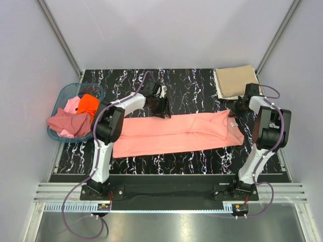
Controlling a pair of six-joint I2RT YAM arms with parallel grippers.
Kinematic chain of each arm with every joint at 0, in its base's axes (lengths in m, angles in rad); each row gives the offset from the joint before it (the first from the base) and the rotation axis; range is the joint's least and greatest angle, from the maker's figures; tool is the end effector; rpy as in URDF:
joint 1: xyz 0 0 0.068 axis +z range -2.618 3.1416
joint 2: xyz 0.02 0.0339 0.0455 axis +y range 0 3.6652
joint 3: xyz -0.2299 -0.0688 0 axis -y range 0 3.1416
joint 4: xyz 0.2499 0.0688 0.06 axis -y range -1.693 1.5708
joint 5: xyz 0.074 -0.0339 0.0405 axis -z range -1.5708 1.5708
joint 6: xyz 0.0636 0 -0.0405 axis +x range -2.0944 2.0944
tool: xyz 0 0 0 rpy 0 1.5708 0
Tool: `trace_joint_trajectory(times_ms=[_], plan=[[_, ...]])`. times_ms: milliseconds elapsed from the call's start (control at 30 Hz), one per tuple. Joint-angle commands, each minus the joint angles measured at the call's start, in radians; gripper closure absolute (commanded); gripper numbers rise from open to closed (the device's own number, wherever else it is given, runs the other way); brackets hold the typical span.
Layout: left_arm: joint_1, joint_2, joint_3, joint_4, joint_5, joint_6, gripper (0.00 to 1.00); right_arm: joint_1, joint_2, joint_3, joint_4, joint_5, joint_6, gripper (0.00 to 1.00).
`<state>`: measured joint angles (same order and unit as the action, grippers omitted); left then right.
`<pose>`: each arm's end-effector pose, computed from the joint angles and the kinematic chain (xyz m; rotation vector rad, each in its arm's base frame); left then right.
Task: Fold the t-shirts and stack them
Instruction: Fold the tshirt
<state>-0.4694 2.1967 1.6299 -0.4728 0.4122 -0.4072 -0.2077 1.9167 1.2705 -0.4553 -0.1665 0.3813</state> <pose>0.4029 -0.2329 0.1022 0.2388 2.7092 -0.8275 0.3891 -0.0712 0.1053 0.7254 2.5755 0.2778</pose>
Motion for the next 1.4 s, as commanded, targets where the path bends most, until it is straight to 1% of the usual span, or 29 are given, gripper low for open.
trace_joint_trajectory(times_ms=[0, 100, 167, 300, 367, 433, 467, 500, 567, 700, 900, 1000, 1133, 1333, 1367], plan=[[0.014, 0.051, 0.010, -0.067, -0.121, 0.031, 0.49, -0.005, 0.041, 0.043, 0.021, 0.082, -0.047, 0.87], [0.023, 0.054, 0.010, -0.076, -0.119, 0.031, 0.49, -0.007, 0.056, 0.052, 0.020, 0.125, -0.061, 0.91], [0.023, 0.057, 0.011, -0.076, -0.121, 0.030, 0.49, -0.007, 0.056, 0.056, 0.021, 0.137, -0.065, 1.00], [0.026, 0.055, 0.016, -0.079, -0.113, 0.028, 0.49, -0.012, 0.064, 0.079, 0.017, 0.121, -0.071, 1.00], [0.026, 0.052, 0.021, -0.079, -0.095, 0.027, 0.49, -0.010, 0.030, 0.075, 0.014, 0.069, -0.067, 1.00], [0.028, 0.051, 0.030, -0.078, -0.082, 0.024, 0.49, -0.010, -0.002, 0.066, 0.015, 0.035, -0.058, 0.92], [0.026, 0.051, 0.034, -0.079, -0.064, 0.024, 0.49, -0.010, -0.030, 0.066, 0.014, -0.003, -0.055, 0.83], [0.026, 0.049, 0.038, -0.079, -0.056, 0.024, 0.49, -0.010, -0.042, 0.066, 0.015, -0.025, -0.058, 0.80], [0.025, 0.044, 0.044, -0.076, -0.041, 0.019, 0.49, -0.010, -0.065, 0.070, 0.015, -0.077, -0.059, 0.74], [0.025, 0.046, 0.054, -0.072, -0.023, 0.011, 0.49, -0.009, -0.059, 0.087, 0.014, -0.087, -0.065, 0.70], [0.025, 0.052, 0.054, -0.070, -0.018, 0.008, 0.49, -0.009, -0.002, 0.127, -0.006, -0.102, -0.107, 0.69], [0.025, 0.054, 0.051, -0.069, -0.018, 0.008, 0.49, -0.007, -0.004, 0.121, -0.002, -0.110, -0.111, 0.68], [0.025, 0.063, 0.059, -0.066, -0.015, 0.004, 0.49, -0.007, 0.045, 0.135, 0.000, -0.108, -0.122, 0.68], [0.025, 0.075, 0.058, -0.063, -0.029, 0.004, 0.49, -0.007, 0.080, 0.139, 0.007, -0.099, -0.136, 0.71], [0.025, 0.075, 0.058, -0.064, -0.033, 0.004, 0.49, -0.007, 0.093, 0.141, 0.009, -0.079, -0.136, 0.77]])
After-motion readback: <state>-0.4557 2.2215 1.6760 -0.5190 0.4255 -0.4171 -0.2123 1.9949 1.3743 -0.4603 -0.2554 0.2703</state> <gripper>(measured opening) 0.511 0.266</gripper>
